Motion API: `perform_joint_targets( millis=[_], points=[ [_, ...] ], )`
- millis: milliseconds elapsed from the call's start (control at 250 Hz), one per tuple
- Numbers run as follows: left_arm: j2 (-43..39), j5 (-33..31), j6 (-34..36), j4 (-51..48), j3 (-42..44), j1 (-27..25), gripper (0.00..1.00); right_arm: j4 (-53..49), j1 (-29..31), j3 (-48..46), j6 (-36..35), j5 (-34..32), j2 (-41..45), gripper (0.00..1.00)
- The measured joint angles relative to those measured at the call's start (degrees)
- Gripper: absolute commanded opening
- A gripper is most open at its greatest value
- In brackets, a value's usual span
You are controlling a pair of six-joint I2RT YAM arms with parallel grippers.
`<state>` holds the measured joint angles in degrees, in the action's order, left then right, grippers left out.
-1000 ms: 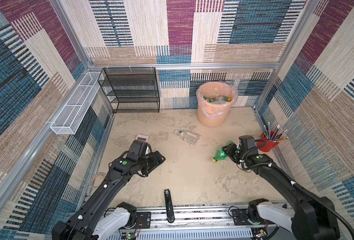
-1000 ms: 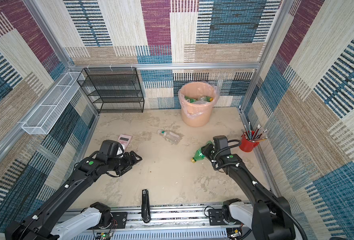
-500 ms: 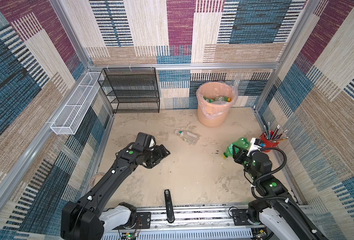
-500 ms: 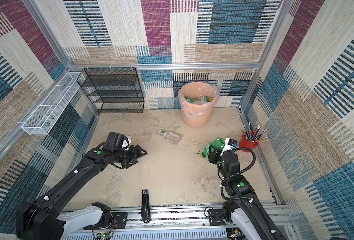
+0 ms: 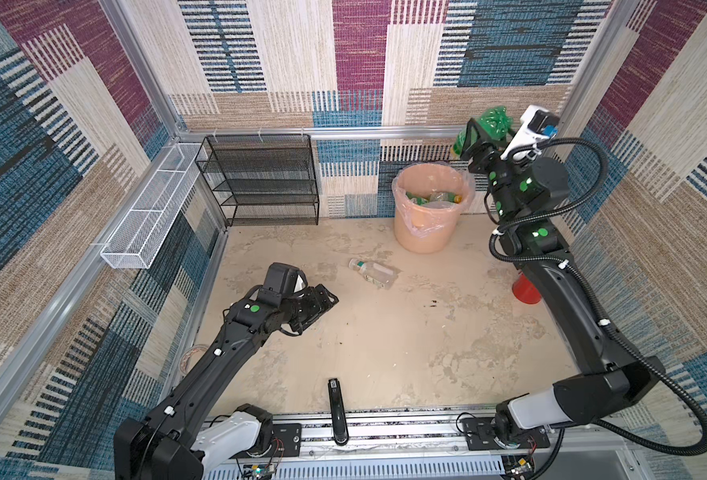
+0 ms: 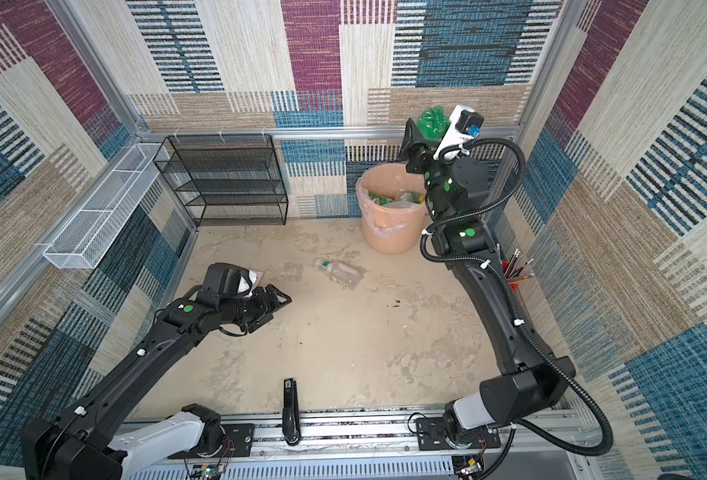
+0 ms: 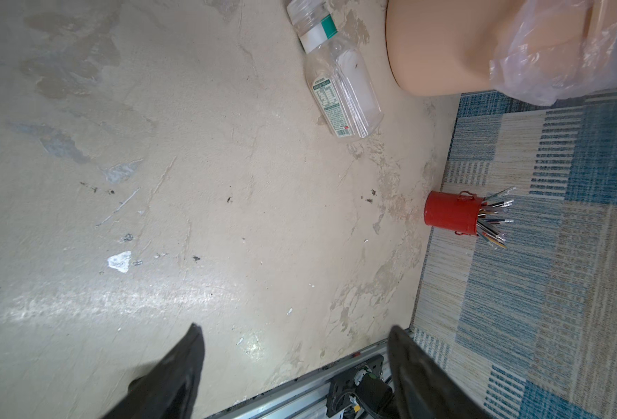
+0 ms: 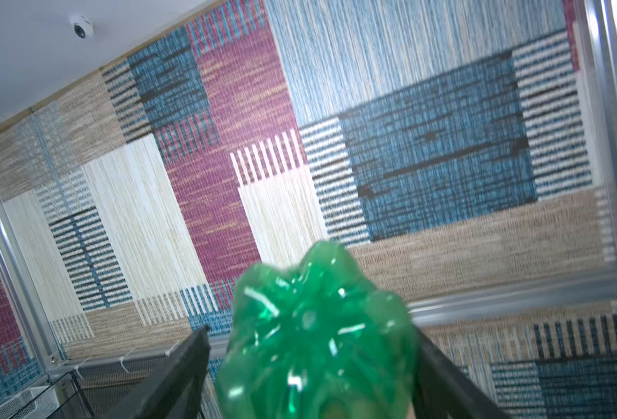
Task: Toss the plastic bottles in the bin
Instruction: 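Open the right gripper over the bin to drop the bottle, then lower the right gripper onto the second yellow-capped green bottle and grasp it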
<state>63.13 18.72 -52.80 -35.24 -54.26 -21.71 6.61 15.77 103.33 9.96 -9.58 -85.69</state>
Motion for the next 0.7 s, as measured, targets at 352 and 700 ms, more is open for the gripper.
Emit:
perform_joint_targets(
  millis=[352, 700],
  points=[
    [0.52, -0.55, -1.49, 1.46, 2.40, 0.02, 0.81, -15.45, -0.85, 5.01, -0.70, -0.46, 0.79, 0.90],
    [2.47, -0.35, -1.20, 1.99, 1.90, 0.09, 0.81, -32.74, -1.11, -20.22, 11.08, 6.73, 8.55, 0.78]
  ],
)
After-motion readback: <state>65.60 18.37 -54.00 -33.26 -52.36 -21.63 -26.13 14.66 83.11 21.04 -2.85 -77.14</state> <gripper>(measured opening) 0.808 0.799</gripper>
